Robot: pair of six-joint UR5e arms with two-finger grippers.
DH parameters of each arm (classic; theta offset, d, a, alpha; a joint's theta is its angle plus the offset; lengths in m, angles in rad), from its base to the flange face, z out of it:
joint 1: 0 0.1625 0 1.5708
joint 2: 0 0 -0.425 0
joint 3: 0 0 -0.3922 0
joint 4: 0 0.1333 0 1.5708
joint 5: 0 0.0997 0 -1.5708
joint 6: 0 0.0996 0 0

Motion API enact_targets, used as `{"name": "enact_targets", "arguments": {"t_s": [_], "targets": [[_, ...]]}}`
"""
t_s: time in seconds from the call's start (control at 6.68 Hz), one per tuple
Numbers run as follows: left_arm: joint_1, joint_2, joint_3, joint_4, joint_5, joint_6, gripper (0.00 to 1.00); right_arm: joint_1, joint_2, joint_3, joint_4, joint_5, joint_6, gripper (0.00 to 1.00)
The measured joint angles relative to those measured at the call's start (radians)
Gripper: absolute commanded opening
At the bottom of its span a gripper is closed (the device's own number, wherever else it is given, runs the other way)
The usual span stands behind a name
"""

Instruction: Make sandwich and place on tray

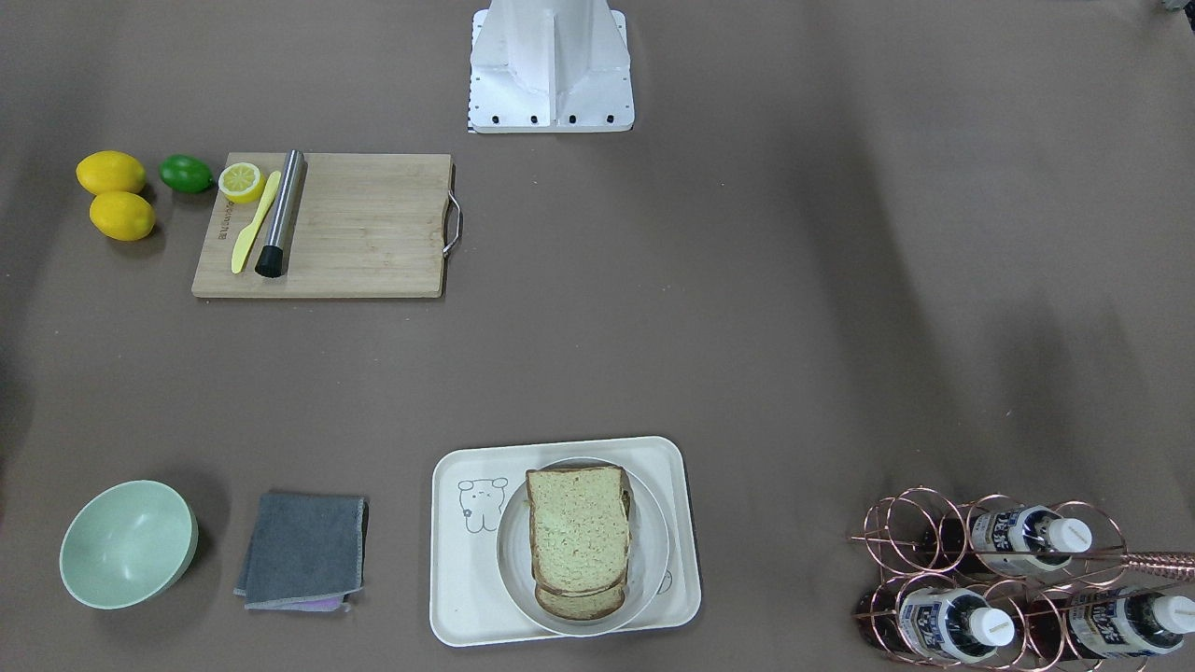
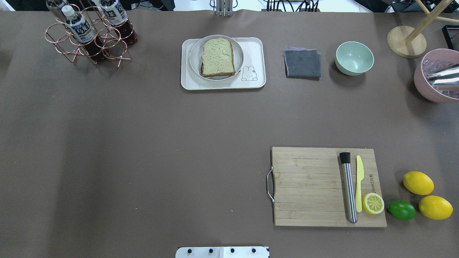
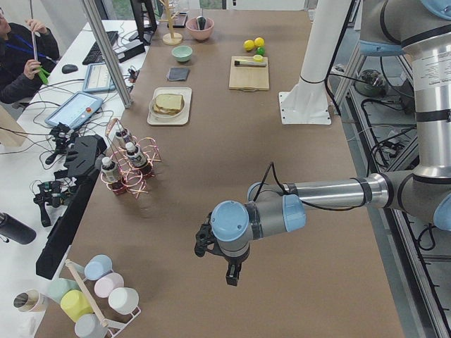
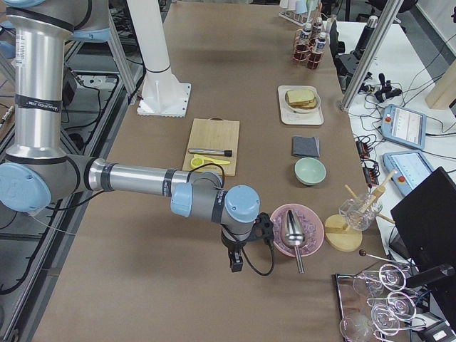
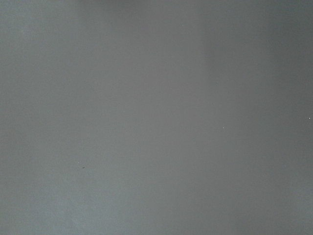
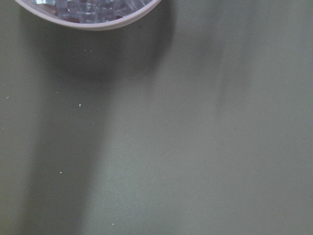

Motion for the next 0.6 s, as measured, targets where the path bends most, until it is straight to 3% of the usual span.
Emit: {"name": "enact_targets", "arguments": {"t_s": [0.6], "targets": [[0.003, 0.003, 0.002, -0.001, 0.0, 0.0, 0.99, -0.001, -0.022, 0.0, 0.007, -0.005, 0.149, 1.0]]}}
